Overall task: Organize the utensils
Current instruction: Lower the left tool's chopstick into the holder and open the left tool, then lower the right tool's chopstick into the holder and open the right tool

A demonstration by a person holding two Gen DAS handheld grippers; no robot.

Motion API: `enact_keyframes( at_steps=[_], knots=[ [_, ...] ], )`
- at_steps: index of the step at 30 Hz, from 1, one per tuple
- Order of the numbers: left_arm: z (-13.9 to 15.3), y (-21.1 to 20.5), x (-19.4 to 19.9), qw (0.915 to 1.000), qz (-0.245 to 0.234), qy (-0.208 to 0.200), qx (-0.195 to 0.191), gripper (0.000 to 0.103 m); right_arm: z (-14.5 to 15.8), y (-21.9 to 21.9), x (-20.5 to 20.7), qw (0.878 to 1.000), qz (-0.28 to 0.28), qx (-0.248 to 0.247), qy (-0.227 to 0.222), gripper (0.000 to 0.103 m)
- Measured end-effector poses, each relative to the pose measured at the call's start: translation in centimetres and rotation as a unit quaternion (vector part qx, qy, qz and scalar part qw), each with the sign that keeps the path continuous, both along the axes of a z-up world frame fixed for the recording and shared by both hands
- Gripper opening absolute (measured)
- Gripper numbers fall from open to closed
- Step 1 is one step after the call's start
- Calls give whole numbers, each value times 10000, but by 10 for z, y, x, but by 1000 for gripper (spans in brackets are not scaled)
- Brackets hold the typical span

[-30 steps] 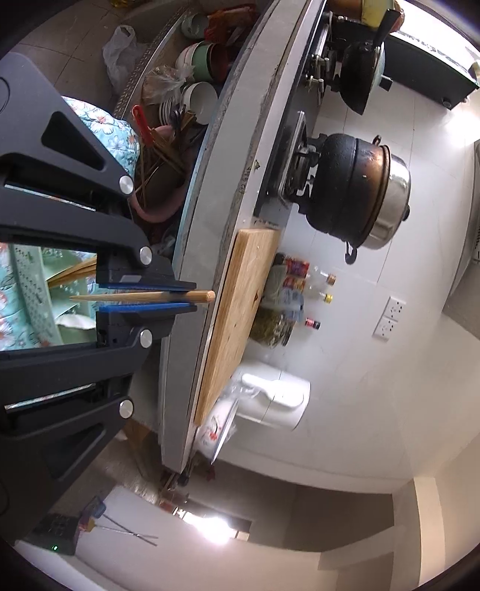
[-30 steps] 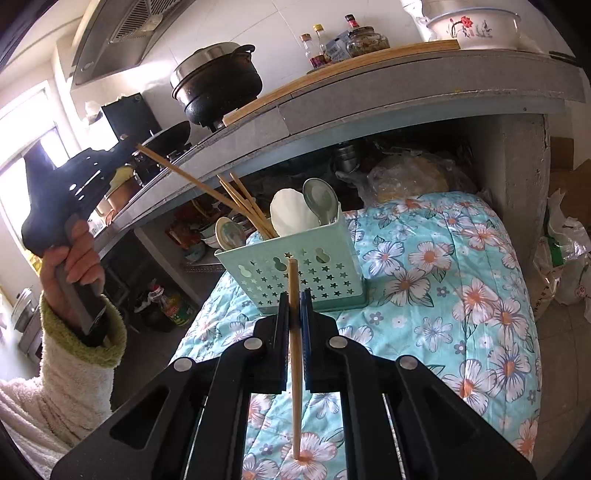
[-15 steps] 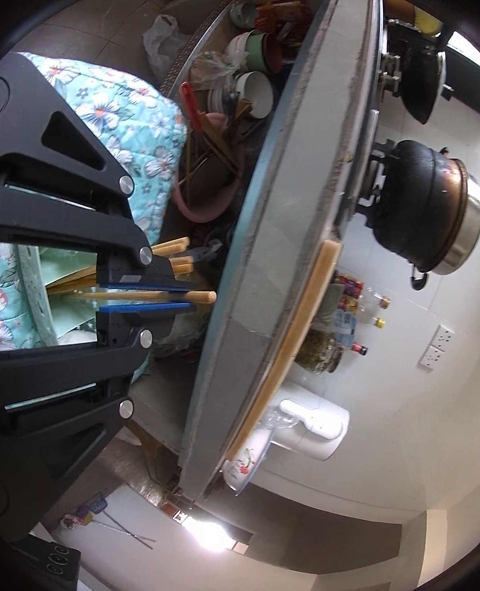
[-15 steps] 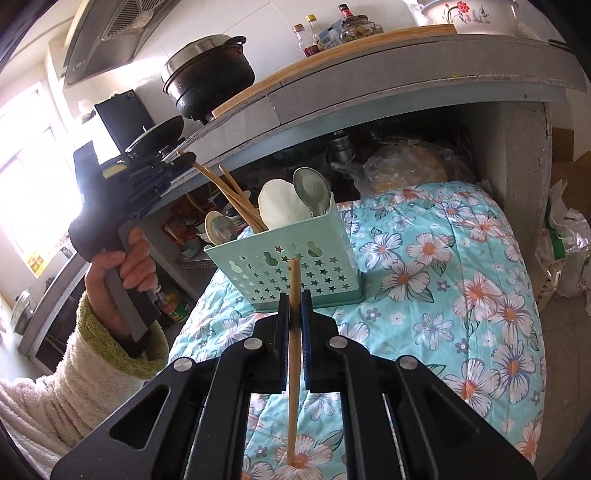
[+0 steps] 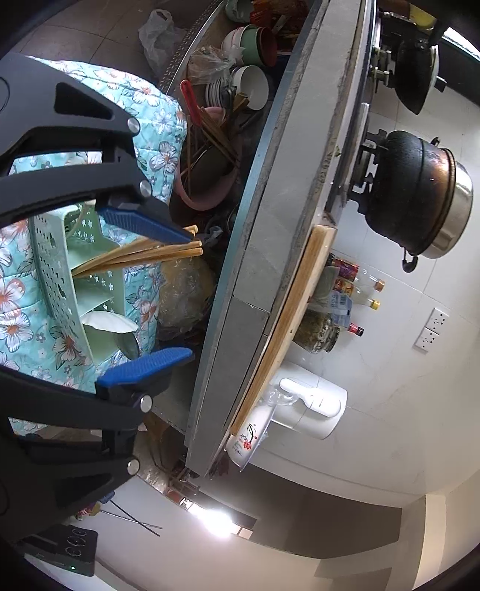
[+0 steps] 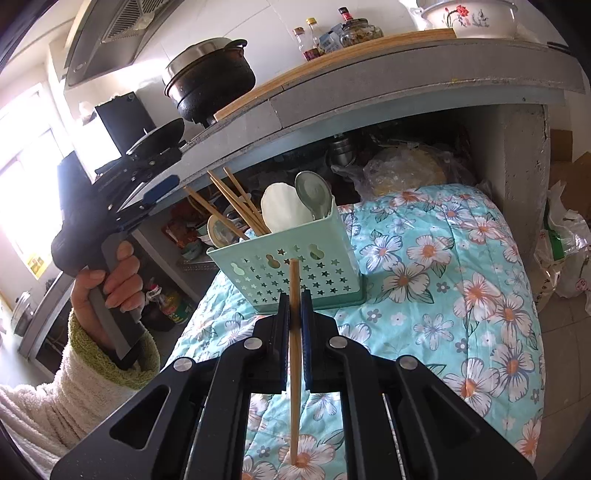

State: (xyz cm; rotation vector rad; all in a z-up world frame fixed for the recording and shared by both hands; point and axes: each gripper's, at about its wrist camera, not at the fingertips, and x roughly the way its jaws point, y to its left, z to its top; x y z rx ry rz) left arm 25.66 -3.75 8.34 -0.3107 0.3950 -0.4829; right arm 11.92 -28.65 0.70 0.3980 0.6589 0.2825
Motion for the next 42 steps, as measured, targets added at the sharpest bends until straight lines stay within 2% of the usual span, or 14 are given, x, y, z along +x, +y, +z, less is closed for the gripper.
enact_keyframes(
  at_steps=[7,11,15,19,23,26,30,34,42],
  knots=[
    [-6,15,-33,9989,212,62,403,70,26,-4,2,9993,-54,-86,-352,6],
    [-24,18,-51,9946,392,273,922,74,53,-3,11,9975,-20,-185,-676,6],
    [-52,18,-65,9873,469,560,1411,76,90,2,20,9924,10,-275,-1197,6],
    [-79,22,-73,9828,443,909,1543,78,127,5,33,9848,-6,-296,-1711,6],
    [-103,23,-80,9774,417,1167,1714,79,152,8,52,9796,19,-239,-1994,6],
    [-113,25,-84,9748,463,1200,1825,80,162,14,71,9771,20,-233,-2113,6],
    [-116,32,-86,9755,482,1143,1817,82,169,26,98,9738,49,-304,-2254,6],
    [-116,34,-82,9764,453,1069,1821,84,162,45,125,9722,122,-553,-2270,6],
    [-125,39,-76,9768,401,1214,1716,84,115,85,164,9650,235,-1627,-2042,6]
  ],
)
